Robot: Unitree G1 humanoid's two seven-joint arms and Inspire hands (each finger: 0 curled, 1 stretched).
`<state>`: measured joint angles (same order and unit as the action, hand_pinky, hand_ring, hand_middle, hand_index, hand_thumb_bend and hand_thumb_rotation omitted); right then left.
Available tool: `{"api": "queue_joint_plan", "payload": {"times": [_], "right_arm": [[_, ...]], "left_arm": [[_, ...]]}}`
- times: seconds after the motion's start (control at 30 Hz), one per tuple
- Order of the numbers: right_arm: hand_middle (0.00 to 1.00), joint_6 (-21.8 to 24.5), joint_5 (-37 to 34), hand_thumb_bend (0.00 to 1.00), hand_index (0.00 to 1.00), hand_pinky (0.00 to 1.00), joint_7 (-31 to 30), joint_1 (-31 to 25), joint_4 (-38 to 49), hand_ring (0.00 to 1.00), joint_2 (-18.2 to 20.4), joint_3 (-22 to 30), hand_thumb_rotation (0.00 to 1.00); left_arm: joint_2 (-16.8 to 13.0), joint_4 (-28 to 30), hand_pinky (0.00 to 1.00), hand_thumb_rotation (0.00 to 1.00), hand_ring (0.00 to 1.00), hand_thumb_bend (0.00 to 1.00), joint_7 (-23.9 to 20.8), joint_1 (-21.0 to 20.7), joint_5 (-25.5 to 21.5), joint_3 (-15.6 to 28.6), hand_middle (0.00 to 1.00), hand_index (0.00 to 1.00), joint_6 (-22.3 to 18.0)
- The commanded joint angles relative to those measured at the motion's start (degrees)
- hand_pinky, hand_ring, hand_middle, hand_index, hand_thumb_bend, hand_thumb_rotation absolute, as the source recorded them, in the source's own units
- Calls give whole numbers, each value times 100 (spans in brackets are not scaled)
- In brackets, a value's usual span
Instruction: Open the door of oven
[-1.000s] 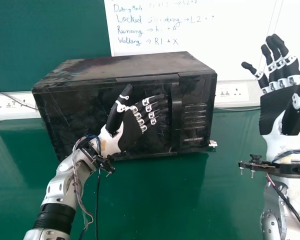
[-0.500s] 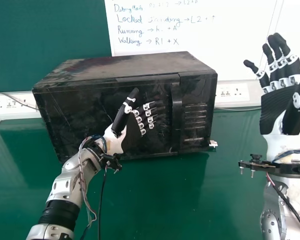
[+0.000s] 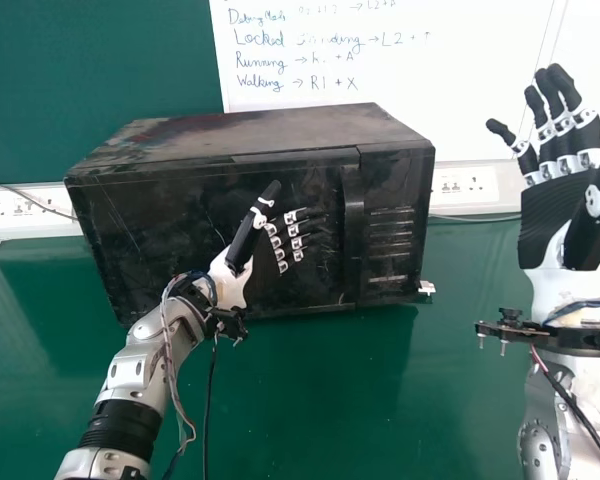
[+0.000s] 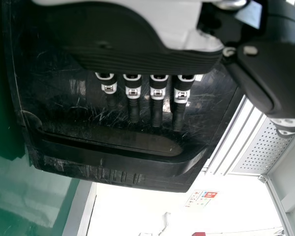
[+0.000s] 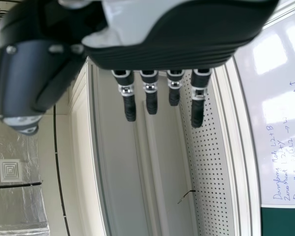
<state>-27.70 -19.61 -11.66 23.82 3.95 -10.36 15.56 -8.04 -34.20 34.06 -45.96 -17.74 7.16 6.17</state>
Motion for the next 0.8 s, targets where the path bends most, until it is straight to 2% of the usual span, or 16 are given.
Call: {"api": "queue_joint_plan", "payload": {"times": [0.0, 0.17, 0.5, 0.77], "right_arm": [[93, -69, 12, 100, 87, 81, 19, -72, 100, 93, 58, -18, 100], [93, -47, 37, 100, 86, 80, 50, -160, 220, 93, 117, -70, 100], [93, 3, -23, 100, 87, 79, 82, -278, 439, 92, 188, -100, 100], [93, 34, 6, 100, 87, 79, 130, -231, 427, 92, 139, -81, 100]], "left_arm": [[59, -124, 72, 75, 91, 88, 81, -105, 34, -76, 98, 91, -109], [124, -259, 72, 75, 91, 87, 194, -152, 72, -75, 98, 91, -150], [319, -254, 72, 75, 91, 87, 73, -226, 117, -176, 98, 92, 55], [465, -849, 70, 71, 89, 90, 4, -619, 226, -184, 97, 91, -56]]}}
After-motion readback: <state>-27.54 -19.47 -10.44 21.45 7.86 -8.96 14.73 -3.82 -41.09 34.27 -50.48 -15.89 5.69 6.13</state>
